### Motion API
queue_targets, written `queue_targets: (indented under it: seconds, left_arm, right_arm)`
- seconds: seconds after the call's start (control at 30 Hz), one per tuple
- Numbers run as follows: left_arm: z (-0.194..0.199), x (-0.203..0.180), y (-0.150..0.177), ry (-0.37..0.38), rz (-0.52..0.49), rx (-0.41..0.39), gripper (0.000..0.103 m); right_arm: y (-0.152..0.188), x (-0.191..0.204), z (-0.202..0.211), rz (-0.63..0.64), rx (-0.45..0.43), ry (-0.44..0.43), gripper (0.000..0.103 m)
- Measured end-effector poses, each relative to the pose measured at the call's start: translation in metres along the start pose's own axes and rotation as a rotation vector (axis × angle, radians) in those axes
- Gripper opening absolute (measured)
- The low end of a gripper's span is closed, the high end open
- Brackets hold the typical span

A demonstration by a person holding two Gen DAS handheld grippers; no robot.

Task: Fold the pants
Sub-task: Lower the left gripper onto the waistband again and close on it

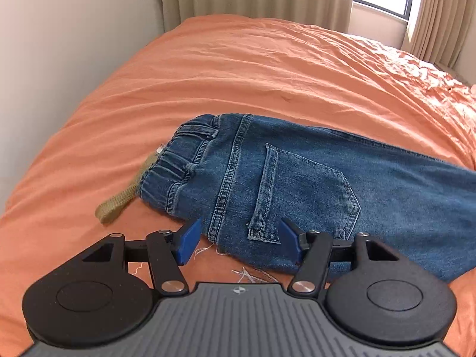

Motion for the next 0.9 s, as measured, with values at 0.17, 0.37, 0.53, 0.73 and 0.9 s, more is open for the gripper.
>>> queue_targets:
  seconds: [0.17, 0.37, 0.53, 0.73, 0.9]
  left_arm:
    - [-0.001, 0.032, 0.003, 0.046, 0.106, -0.016, 0.07]
    - [-0.01, 0.053, -0.011, 0.077, 0.107, -0.042, 0.073]
    - [-0.033, 0.067, -0.052, 0.066, 0.043, -0.07, 0.078]
    - [-0.082, 0.087, -0.096, 0.114, 0.019, -0.077, 0.083]
    - [-0.13, 0.092, -0.108, 0.223, 0.037, -0.056, 0.082]
  right_arm:
    - [0.013, 0.005, -0.016, 0.075, 0.025, 0.091, 0.0]
    - [0.016, 0.035, 0.016, 0.222, -0.025, 0.139, 0.031]
    - [0.043, 0.08, 0.034, 0.28, -0.023, 0.029, 0.031]
    - [0.085, 0.143, 0.034, 0.356, -0.019, -0.031, 0.031]
    - [0.118, 0.177, 0.022, 0.412, 0.0, -0.006, 0.031]
Point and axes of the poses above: each gripper's, at about its wrist camera, not at the fingertips, and z roughly against the way its jaws point, x to its left, y to its underside, the point moved 7 cm from there along -z, roughly the way its jaws point, and after that the axes turned 6 degrees about x, right-handed, at the moved point
